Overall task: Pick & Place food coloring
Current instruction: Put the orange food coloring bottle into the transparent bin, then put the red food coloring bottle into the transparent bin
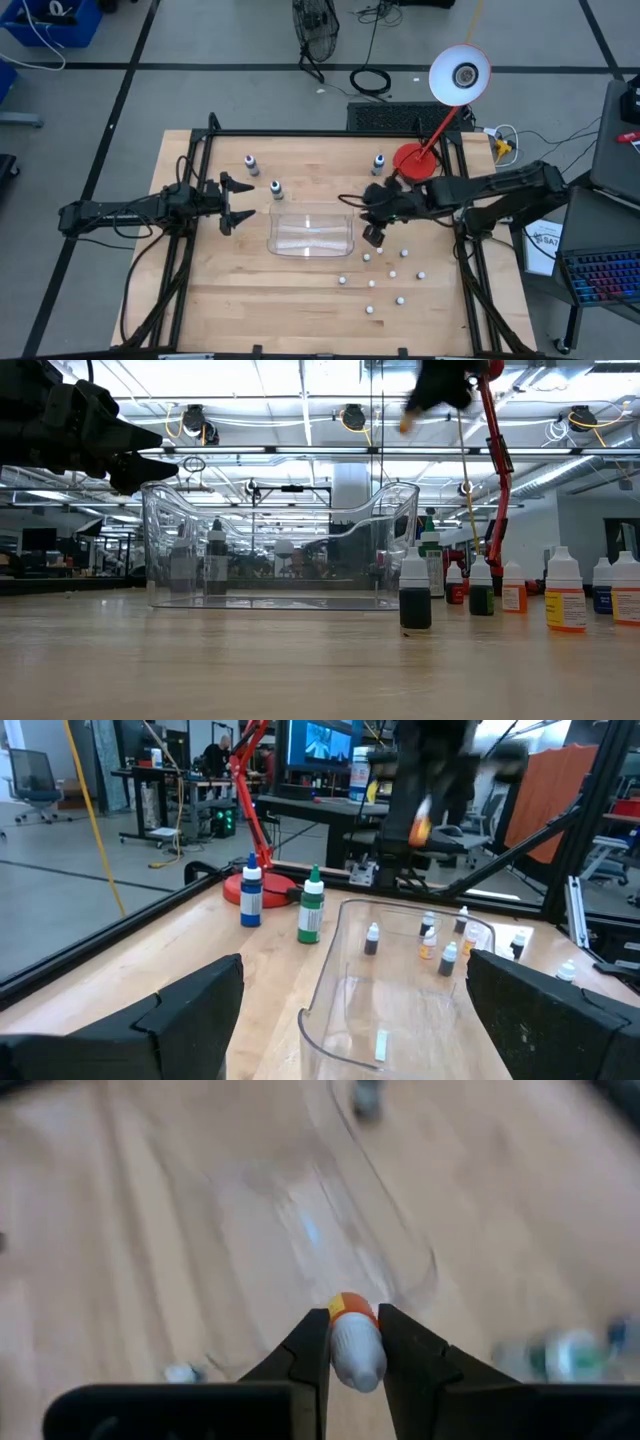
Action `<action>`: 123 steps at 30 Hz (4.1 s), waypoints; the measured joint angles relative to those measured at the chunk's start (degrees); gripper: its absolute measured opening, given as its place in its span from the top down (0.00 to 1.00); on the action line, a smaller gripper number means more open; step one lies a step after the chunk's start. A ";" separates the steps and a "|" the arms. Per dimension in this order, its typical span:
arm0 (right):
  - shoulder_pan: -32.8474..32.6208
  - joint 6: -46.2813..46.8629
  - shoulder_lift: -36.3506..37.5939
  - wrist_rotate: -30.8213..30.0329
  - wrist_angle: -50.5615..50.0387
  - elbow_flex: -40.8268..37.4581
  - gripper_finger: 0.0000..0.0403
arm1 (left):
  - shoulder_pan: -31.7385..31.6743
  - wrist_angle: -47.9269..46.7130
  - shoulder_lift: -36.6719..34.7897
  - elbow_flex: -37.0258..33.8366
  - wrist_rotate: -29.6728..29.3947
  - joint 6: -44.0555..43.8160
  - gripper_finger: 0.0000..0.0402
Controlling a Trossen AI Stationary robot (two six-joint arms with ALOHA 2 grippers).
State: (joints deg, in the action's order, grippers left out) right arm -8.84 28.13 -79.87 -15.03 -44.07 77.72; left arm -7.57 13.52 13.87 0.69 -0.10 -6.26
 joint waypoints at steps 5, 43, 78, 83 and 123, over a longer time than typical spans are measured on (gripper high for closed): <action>0.63 -9.27 -12.20 -0.13 -7.33 20.48 0.87 | 0.00 0.05 0.00 0.00 0.00 0.00 0.06; 3.21 -19.62 -47.32 11.09 -10.94 27.01 0.87 | 0.00 0.00 0.00 0.00 0.02 0.00 0.06; -3.84 21.11 -26.00 10.64 -41.85 26.52 0.62 | 0.00 0.04 -0.02 0.00 0.02 0.00 0.06; -10.58 34.43 -21.70 9.14 -44.56 24.25 0.63 | 0.00 0.00 0.00 0.00 0.04 0.00 0.06; -28.04 65.74 -11.28 19.82 -18.06 -18.25 0.66 | 0.00 0.02 0.00 0.00 0.02 0.00 0.06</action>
State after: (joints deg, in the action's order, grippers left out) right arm -36.88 93.86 -91.15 4.80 -62.13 59.47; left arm -7.57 13.54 13.86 0.69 -0.08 -6.26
